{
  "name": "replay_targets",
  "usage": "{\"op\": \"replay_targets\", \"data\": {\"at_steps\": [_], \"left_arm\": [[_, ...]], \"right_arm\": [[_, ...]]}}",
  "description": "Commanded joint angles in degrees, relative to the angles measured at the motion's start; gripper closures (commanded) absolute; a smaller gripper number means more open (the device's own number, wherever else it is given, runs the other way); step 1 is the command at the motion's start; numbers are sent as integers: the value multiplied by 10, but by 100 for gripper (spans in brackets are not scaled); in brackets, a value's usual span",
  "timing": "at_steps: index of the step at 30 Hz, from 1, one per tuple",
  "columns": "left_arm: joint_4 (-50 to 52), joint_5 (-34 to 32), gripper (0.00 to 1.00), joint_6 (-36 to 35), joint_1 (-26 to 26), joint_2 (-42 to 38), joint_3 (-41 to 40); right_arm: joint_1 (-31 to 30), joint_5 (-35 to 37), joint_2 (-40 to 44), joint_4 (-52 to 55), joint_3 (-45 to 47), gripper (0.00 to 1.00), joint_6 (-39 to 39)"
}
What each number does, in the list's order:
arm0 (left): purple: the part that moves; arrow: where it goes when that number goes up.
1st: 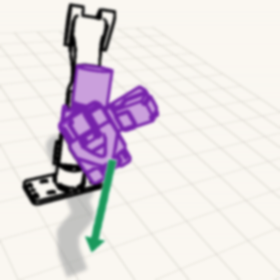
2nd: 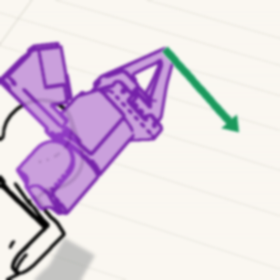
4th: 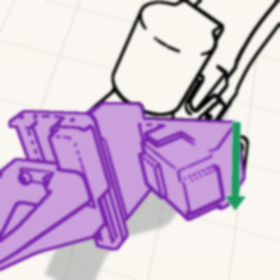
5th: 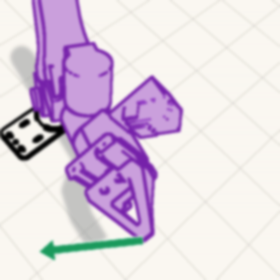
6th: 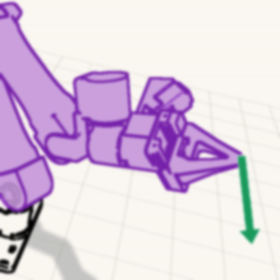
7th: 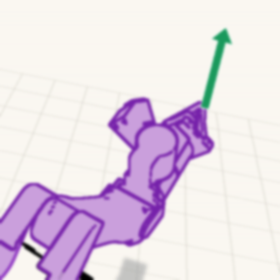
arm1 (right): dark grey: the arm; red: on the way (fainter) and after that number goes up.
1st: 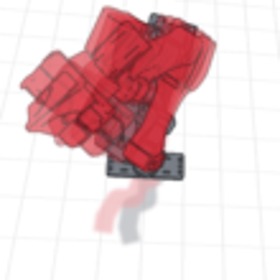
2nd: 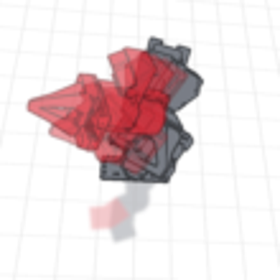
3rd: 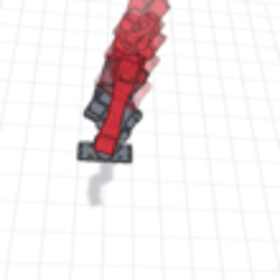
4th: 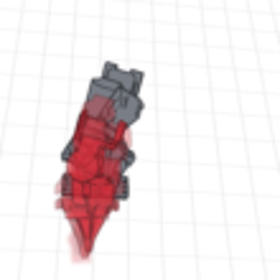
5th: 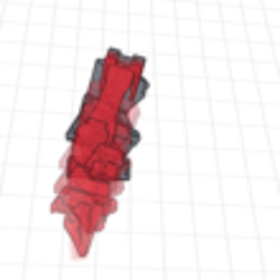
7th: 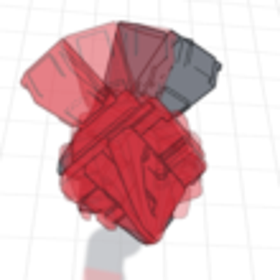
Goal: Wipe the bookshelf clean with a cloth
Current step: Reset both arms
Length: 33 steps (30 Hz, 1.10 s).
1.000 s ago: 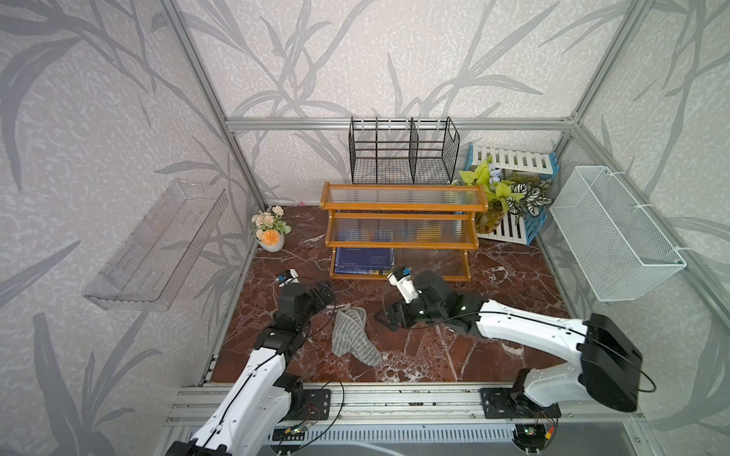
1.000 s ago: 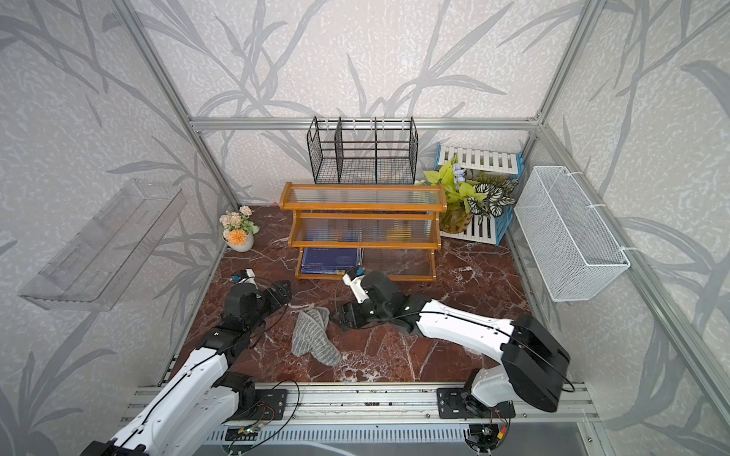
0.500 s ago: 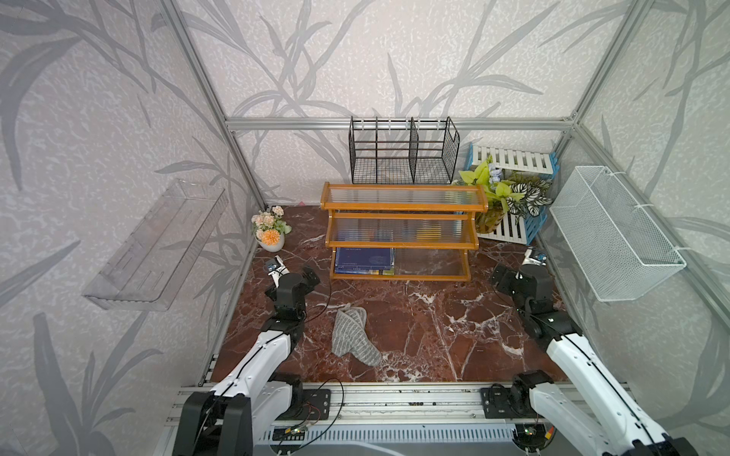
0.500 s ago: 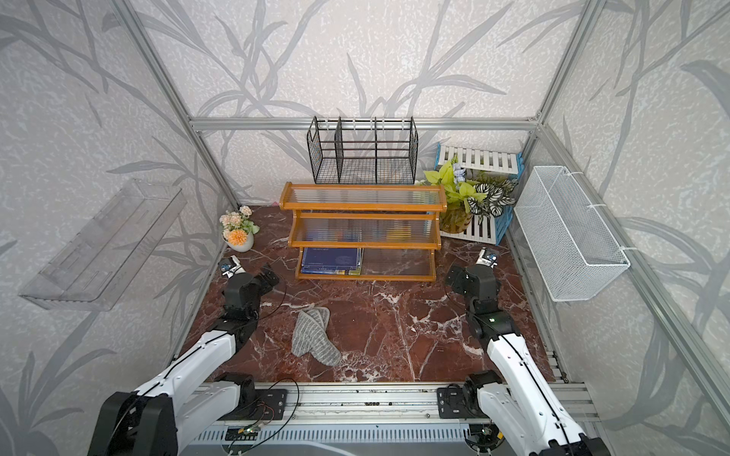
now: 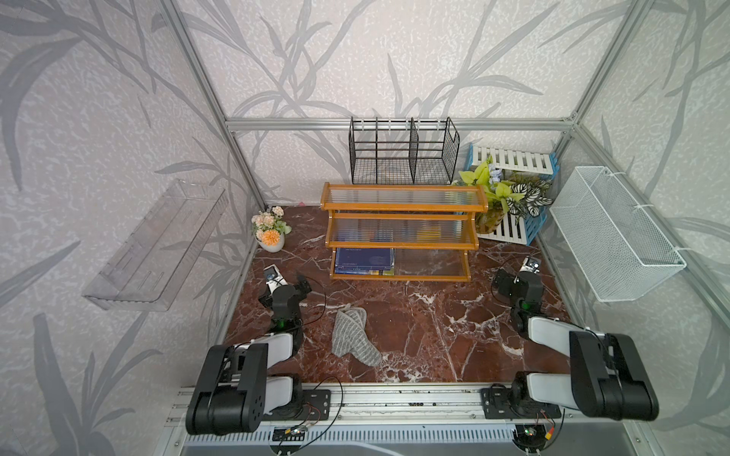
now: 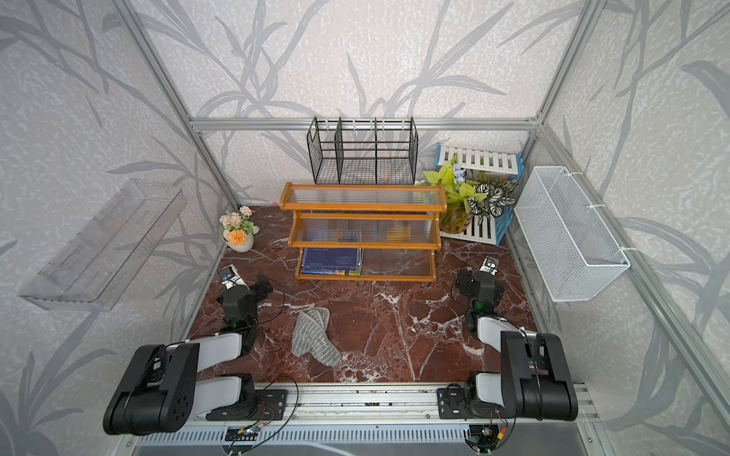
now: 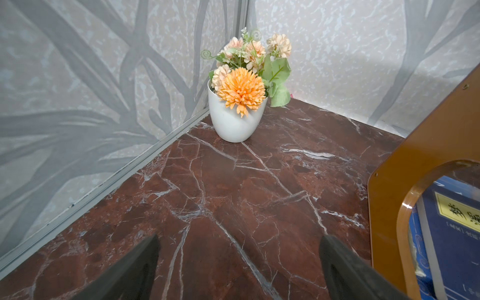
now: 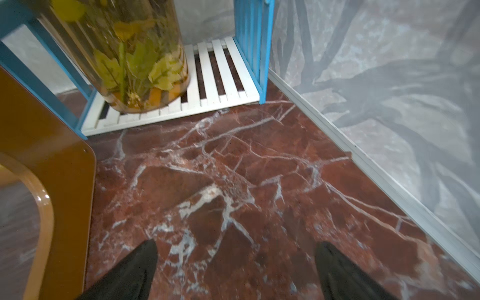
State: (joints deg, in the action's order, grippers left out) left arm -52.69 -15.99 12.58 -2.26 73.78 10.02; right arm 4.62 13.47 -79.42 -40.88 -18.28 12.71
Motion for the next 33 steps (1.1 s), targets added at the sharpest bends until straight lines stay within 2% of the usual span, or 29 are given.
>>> {"op": "replay_targets", "data": {"at_steps": [1,3,6,7,8,9,11,13,16,20,33], "left_arm": [[-111,81,0,-63,-1,21,12],[-203,95,0,-77,-1,63,-12],[-367,122,0,-95,0,158,-37],[-333,130,0,-98,0,156,-25],[-228,140,0,-99,0,132,5],[-191,137,0,-102,4,130,25],[-249,127,0,-118,14,151,17],[-174,120,0,-117,18,131,35],[-202,95,0,-128,30,139,30],[-175,101,0,-127,31,132,38],[-176,101,0,-127,31,133,38]], "right_arm": [[7,-114,-50,-168,14,1,-38],[7,-131,-61,-145,7,1,-48],[1,-134,-113,-217,5,1,-57],[-1,-128,-102,-183,-4,1,-59],[-6,-118,-94,-148,-17,1,-60],[-14,-105,-90,-117,-27,1,-65],[-21,-96,-96,-123,-27,1,-70],[-21,-94,-106,-158,-19,1,-71],[-22,-94,-105,-158,-19,1,-72],[-22,-111,-105,-145,-25,1,-79],[-22,-117,-106,-144,-27,1,-81]]}}
